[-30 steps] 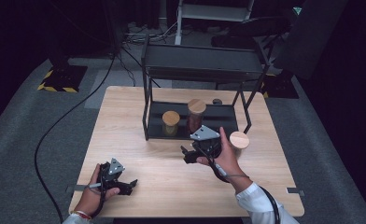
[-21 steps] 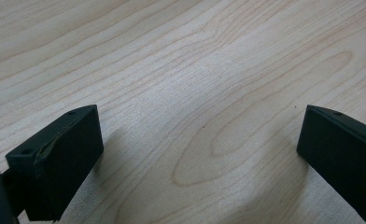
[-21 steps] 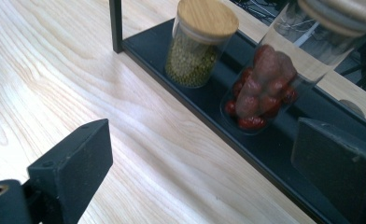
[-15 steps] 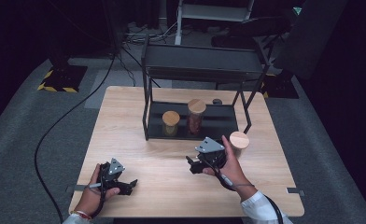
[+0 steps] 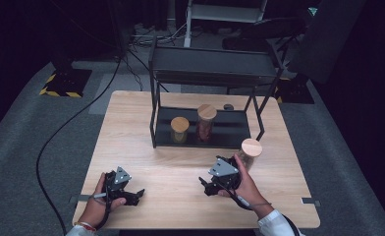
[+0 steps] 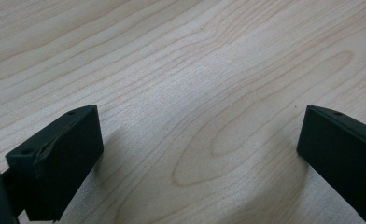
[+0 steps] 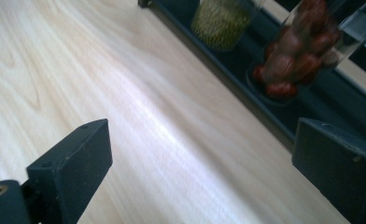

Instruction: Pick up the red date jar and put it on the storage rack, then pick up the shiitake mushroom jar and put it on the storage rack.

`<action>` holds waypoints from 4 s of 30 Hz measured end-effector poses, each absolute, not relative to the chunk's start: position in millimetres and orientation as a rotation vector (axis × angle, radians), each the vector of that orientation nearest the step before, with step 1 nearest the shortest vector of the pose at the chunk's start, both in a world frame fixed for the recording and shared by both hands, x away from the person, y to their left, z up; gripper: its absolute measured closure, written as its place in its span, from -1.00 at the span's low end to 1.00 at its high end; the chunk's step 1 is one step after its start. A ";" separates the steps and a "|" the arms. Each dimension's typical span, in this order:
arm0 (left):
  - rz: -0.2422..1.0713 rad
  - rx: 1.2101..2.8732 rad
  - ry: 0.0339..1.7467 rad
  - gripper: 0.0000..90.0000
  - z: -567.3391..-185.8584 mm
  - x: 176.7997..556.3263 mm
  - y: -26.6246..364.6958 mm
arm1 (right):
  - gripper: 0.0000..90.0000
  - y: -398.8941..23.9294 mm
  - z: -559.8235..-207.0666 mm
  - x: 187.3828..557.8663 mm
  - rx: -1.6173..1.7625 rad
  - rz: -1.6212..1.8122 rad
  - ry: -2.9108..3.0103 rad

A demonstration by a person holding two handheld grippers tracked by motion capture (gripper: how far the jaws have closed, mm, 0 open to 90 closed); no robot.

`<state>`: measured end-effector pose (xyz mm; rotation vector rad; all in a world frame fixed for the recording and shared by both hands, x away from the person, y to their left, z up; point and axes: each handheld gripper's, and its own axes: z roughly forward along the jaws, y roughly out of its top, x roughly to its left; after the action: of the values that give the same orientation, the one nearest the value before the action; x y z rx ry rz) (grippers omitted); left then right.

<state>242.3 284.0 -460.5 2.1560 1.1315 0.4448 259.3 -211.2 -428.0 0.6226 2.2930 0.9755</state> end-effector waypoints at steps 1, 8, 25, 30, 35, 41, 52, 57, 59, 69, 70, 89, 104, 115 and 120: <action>0.445 2.156 1.131 -1.00 -460.5 242.3 284.0 | -0.89 -214.5 -430.6 258.5 0.626 0.979 2.295; 0.445 2.156 1.131 -1.00 -460.5 242.3 284.0 | -0.89 -233.6 -440.0 254.6 0.618 0.977 2.319; 0.445 2.156 1.131 -1.00 -460.6 242.4 284.0 | -0.89 -267.7 -455.6 243.8 0.709 0.939 2.371; 0.445 2.156 1.131 -1.00 -460.5 242.4 284.0 | -0.89 -281.2 -458.1 243.7 0.728 0.944 2.390; 0.445 2.156 1.131 -1.00 -460.5 242.4 284.0 | -0.89 -295.4 -460.1 245.2 0.715 0.934 2.412; 0.445 2.156 1.131 -1.00 -460.5 242.4 284.0 | -0.90 -312.4 -462.0 248.1 0.774 0.938 2.411; 0.445 2.156 1.131 -1.00 -460.5 242.4 284.0 | -0.95 -349.4 -467.8 253.4 0.886 0.999 2.400; 0.445 2.156 1.131 -1.00 -460.5 242.4 284.0 | -0.97 -365.7 -469.5 257.4 0.965 1.017 2.389; 0.445 2.156 1.131 -1.00 -460.5 242.4 284.0 | -0.99 -371.0 -469.0 259.8 0.987 1.016 2.393; 0.445 2.157 1.130 -1.00 -460.5 242.4 284.0 | -0.99 -390.4 -468.0 265.0 1.098 1.010 2.372; 0.445 2.156 1.131 -1.00 -460.6 242.4 284.0 | -0.99 -391.2 -468.0 265.0 1.099 1.009 2.370; 0.440 2.161 1.117 -1.00 -460.7 244.0 285.2 | -0.99 -392.1 -468.0 265.3 1.103 1.008 2.369; 0.440 2.161 1.117 -1.00 -460.6 244.1 285.3 | -1.00 -391.6 -468.0 265.2 1.107 1.008 2.367; 0.440 2.161 1.115 -1.00 -460.8 244.2 285.3 | -1.00 -391.3 -468.0 265.1 1.112 1.007 2.365; 0.442 2.160 1.117 -1.00 -460.8 243.9 285.1 | -1.00 -391.2 -468.0 265.1 1.113 1.007 2.365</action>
<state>243.9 285.1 -460.8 2.1604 1.1169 0.4417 265.1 -391.2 -468.0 1.1125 2.3648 1.0070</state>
